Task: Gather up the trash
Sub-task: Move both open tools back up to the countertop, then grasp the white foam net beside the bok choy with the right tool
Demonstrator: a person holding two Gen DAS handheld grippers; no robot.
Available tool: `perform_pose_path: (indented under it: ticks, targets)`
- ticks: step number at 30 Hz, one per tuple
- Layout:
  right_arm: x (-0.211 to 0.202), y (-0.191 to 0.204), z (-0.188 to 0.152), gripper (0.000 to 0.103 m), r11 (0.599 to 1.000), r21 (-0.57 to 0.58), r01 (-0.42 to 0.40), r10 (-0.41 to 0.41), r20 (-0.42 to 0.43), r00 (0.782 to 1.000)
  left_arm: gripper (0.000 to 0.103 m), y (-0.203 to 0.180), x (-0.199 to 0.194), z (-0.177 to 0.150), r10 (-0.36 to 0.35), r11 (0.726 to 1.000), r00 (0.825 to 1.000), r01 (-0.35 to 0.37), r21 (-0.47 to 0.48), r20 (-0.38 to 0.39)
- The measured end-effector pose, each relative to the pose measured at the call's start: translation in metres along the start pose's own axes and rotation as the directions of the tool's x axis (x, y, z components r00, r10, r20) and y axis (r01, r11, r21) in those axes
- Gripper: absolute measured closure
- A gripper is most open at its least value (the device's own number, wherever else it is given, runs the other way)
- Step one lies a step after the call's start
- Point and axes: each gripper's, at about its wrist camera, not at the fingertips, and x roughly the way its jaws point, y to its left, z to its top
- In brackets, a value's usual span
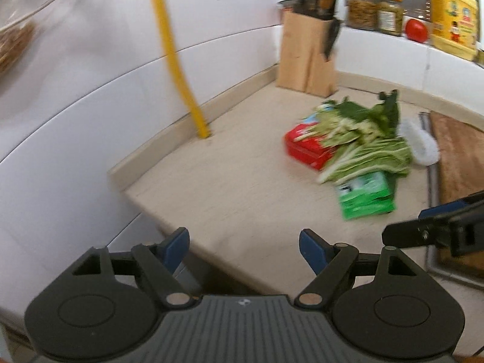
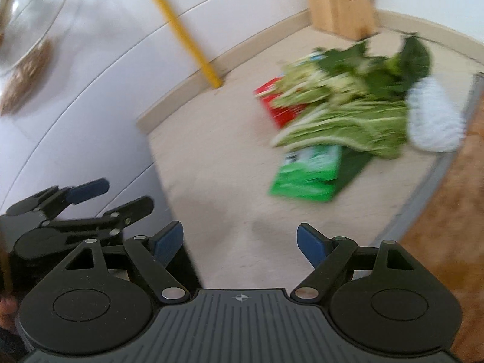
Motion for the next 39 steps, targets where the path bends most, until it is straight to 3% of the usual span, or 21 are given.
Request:
perform_pose_path:
  ticks: [12,19,25,39]
  targets:
    - [-0.026,-0.059,0.009,0.016,0.992,0.078,0.103,-0.109,0.075,0.991,0.027,-0.044,0.013,0.032,-0.097,0.995,0.995,0.096,0.030,0.033]
    - [-0.037,-0.090,0.025,0.016,0.982,0.117,0.146,-0.161,0.126,0.979,0.027,-0.069,0.023,0.066,-0.153,0.987,0.986,0.149,0.066,0.061]
    - [-0.037,-0.116,0.031,0.016,0.975,0.152,0.165,-0.184,0.124,0.975,0.026,-0.096,0.038,0.089,-0.189,0.978,0.980,0.182,0.099,0.062]
    - [-0.012,-0.141,0.074,0.016,0.972,0.078,0.222,-0.231,0.135,0.963,0.026,-0.117,0.074,0.099,-0.225,0.968,0.974,0.223,0.112,0.001]
